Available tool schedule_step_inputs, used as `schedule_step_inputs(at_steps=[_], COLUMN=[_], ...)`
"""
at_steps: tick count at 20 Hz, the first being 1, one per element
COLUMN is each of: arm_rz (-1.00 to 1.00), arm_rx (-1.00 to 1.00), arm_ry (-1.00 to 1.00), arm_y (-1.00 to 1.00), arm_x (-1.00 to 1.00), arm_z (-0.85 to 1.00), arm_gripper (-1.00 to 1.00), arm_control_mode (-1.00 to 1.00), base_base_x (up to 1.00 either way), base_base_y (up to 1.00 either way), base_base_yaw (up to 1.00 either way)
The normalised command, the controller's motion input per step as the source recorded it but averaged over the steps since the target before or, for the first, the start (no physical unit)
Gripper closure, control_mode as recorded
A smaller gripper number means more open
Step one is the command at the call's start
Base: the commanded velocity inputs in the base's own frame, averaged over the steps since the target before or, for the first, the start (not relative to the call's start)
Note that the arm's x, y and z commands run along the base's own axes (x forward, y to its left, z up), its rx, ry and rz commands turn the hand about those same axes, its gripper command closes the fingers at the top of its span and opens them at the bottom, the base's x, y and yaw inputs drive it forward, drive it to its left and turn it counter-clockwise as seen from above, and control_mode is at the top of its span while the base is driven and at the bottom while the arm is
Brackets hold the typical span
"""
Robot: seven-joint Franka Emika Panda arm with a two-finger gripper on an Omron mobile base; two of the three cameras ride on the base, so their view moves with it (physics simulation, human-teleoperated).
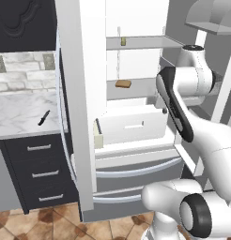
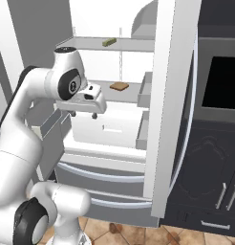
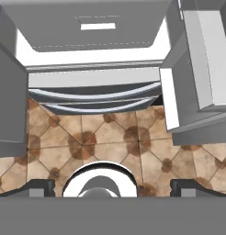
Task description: Retrieve the butter from the fridge and place it on a plate on the dining table. Then retrieve the butter knife by the fridge and place it near the plate.
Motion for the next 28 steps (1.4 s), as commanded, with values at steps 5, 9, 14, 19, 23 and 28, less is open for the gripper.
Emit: schedule_step_inputs(at_steps=[5,9,14,19,23,28], arm_rz=[-0.11,-0.01,0.00,0.01,0.11,0.08], arm_rx=[0.00,0.00,0.00,0.00,0.00,0.00], arm_ry=[-0.02,0.01,0.00,0.00,0.00,0.02], arm_y=[0.45,0.05,0.00,0.00,0.00,0.01], arm_x=[-0.33,-0.54,-0.49,-0.35,-0.07,0.00], arm_z=[-0.25,-0.10,-0.16,-0.11,-0.29,-0.20], arm_gripper=[-1.00,-1.00,-1.00,-1.00,-1.00,-1.00], arm_control_mode=[-1.00,-1.00,-1.00,-1.00,-1.00,-1.00], base_base_x=[0.00,0.00,0.00,0.00,0.00,0.00], base_base_y=[0.00,0.00,0.00,0.00,0.00,0.00], base_base_yaw=[0.00,0.00,0.00,0.00,0.00,0.00])
